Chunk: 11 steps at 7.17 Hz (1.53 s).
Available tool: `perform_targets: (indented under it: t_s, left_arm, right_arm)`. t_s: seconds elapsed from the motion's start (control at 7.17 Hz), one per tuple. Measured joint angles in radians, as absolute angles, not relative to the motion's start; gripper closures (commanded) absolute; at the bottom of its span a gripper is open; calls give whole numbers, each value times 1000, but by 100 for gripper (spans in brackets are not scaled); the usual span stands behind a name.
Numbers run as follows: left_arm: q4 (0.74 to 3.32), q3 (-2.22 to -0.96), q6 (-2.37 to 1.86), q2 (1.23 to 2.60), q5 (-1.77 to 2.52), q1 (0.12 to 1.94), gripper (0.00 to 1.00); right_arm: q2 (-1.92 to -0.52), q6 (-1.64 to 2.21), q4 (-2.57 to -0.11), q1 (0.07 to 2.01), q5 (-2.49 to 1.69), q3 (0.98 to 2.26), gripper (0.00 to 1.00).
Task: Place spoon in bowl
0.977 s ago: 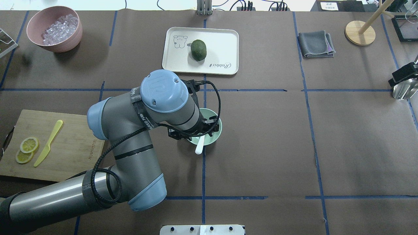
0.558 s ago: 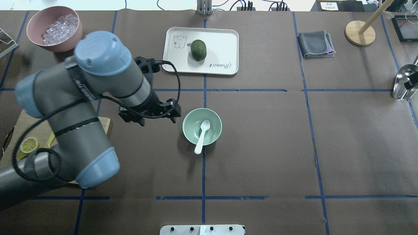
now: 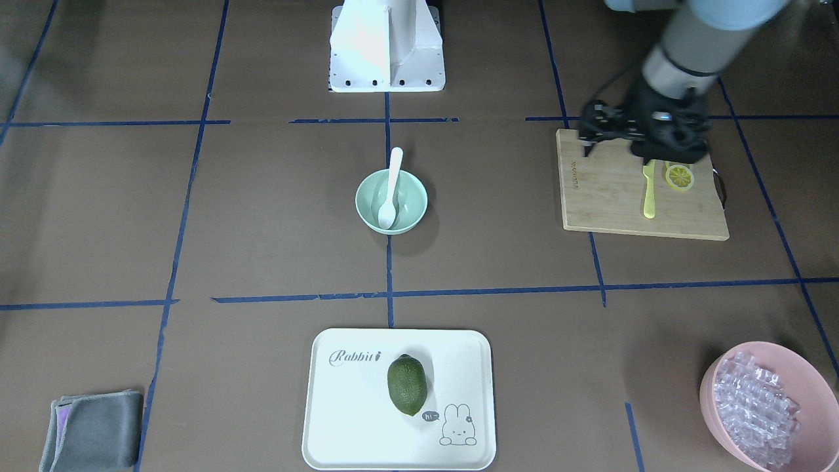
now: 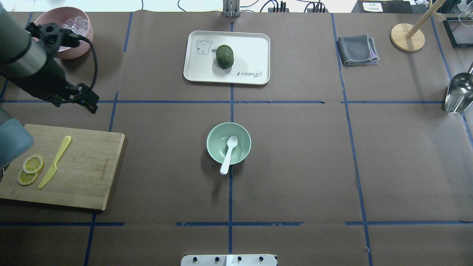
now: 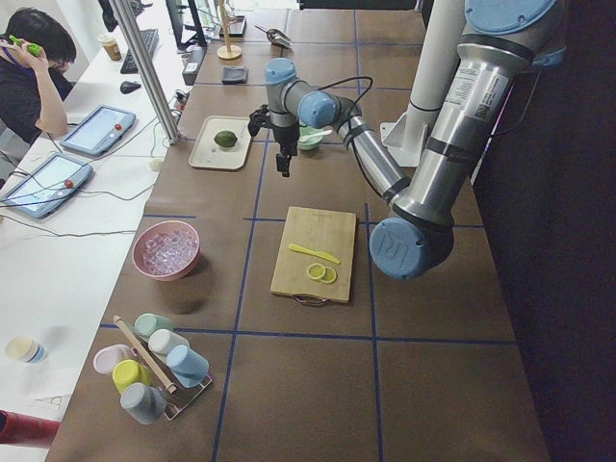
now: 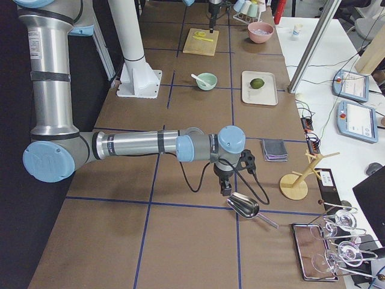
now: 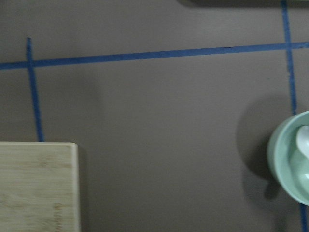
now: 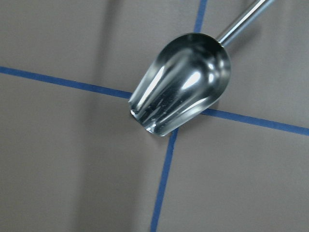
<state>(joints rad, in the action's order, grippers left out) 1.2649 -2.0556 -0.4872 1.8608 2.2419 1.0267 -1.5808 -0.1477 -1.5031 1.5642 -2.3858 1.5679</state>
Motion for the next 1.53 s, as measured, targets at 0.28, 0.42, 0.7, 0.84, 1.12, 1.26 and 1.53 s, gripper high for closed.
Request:
perform_targets:
  t_s: [0.28, 0.42, 0.7, 0.84, 1.12, 1.26, 1.53]
  left_arm:
    - [1264, -2047, -221, 1705, 2298, 1224, 0]
    - [1264, -2026, -92, 1636, 2315, 1315, 0]
    - [1266, -1947, 113, 1553, 2352, 1430, 0]
    - [1267, -1923, 162, 1531, 2356, 1456, 0]
    - [1266, -1887, 196, 1519, 2354, 1528, 0]
    - [1268, -1851, 232, 1520, 2356, 1567, 0]
    - [1310, -1755, 293, 1530, 2360, 1595, 0]
  right_arm:
    - [-1593, -155, -1454, 1610, -2380, 1535, 0]
    - [-1591, -130, -1452, 1616, -2379, 1550, 0]
    - [-1593, -48, -1515, 1619, -2384, 1629, 0]
    - [-1595, -31, -1574, 1619, -2389, 1674, 0]
    - [-1598, -22, -1618, 1618, -2396, 1699, 0]
    - [-1598, -20, -1621, 1618, -2397, 1695, 0]
    - [-1598, -19, -1621, 1618, -2397, 1687, 0]
